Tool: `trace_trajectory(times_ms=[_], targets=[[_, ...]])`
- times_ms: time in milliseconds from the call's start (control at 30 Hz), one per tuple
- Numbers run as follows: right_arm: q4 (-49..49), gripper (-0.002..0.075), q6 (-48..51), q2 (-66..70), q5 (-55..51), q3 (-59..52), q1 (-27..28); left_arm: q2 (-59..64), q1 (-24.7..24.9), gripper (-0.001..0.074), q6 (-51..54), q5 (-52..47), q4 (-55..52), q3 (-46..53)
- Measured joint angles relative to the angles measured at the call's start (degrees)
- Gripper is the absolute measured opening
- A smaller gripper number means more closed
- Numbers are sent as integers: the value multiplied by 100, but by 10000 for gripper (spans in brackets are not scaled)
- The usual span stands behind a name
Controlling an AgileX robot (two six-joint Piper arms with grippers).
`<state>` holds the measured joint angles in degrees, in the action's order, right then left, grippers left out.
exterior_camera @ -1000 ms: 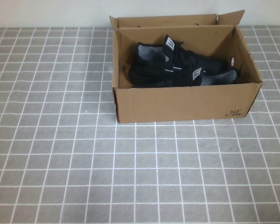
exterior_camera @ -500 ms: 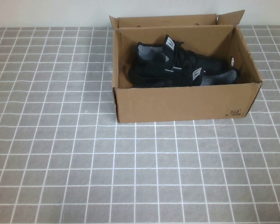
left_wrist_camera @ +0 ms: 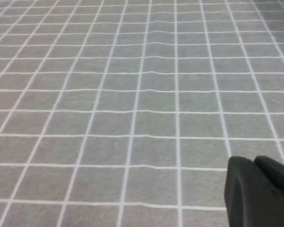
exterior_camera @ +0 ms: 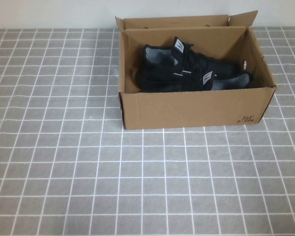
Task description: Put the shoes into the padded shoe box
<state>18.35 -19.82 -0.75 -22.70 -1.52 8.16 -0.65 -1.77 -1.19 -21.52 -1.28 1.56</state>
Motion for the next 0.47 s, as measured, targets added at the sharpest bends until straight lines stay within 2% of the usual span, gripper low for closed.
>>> trace_trajectory(times_ms=[200,467], targets=[[0,-8,0,0,0,0,0,0,422,-4,0,0,-11,0],[0,-8,0,0,0,0,0,0,502,-4,0,0,-22,0]])
